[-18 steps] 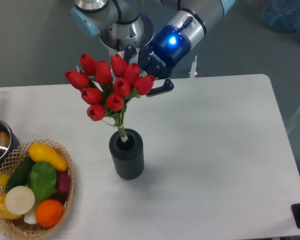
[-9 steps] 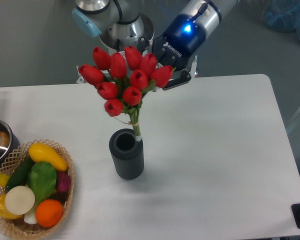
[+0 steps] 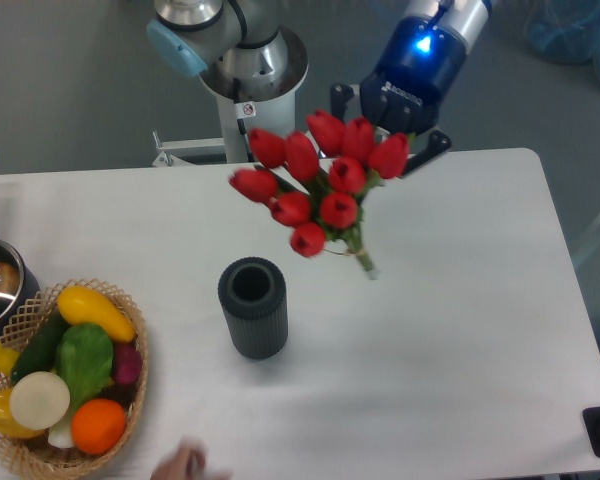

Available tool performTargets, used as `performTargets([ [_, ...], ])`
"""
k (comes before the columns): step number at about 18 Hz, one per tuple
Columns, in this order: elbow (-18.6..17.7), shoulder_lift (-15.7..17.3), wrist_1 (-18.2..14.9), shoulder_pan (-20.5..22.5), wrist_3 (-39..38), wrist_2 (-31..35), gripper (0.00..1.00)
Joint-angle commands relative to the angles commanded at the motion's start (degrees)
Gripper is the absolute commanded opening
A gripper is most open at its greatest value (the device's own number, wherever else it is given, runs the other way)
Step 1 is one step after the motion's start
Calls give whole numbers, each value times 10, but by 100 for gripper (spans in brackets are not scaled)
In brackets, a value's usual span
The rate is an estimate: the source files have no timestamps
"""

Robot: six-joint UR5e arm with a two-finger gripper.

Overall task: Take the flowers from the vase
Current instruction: 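Carry the held tulips away from the vase and hold them aloft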

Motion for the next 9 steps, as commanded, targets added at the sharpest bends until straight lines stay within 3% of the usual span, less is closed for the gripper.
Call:
performTargets([
  [3,10,-12,-1,13,-4,15,4],
  [9,2,-24,-1,13,-1,130,4],
])
